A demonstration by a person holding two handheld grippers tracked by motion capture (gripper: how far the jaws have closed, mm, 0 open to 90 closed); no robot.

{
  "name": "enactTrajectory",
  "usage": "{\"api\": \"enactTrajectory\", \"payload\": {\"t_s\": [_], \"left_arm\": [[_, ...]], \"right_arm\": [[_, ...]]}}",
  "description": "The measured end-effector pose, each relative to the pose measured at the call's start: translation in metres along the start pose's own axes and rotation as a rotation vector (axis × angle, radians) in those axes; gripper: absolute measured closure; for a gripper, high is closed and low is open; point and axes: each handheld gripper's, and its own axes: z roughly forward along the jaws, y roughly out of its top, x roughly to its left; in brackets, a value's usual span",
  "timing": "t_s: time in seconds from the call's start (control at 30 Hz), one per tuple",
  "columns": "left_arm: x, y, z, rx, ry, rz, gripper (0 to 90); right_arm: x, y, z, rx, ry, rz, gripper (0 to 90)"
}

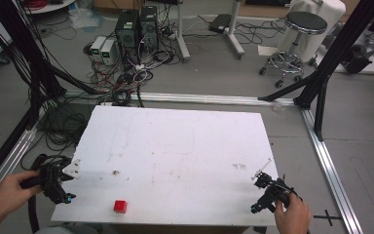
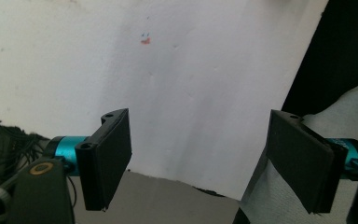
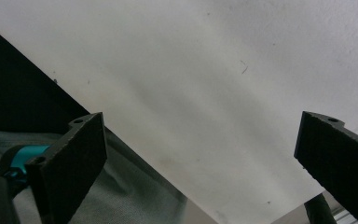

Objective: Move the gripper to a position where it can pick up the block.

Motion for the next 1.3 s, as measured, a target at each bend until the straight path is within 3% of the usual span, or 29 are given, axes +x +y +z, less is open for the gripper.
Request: {"api": "enactTrajectory", "payload": {"t_s": [0.37,0.57,0.87,1.3], "left_arm": [[-0.002,0.021,0.007,0.031,-0.039,0.119,22.9],[-0.004,0.041,0.013,0.037,-0.044,0.184,22.9],[-0.013,0.063,0.024,0.054,-0.065,0.247,22.9],[-0.028,0.080,0.038,0.053,-0.078,0.258,22.9]], "right_arm": [[0.001,-0.001,0.000,-0.004,0.004,-0.002,1.8],[0.000,-0.001,-0.001,-0.003,0.003,0.001,1.8],[0.000,-0.002,-0.002,-0.007,0.003,0.001,1.8],[0.000,-0.003,-0.002,-0.006,0.004,-0.001,1.8]]}}
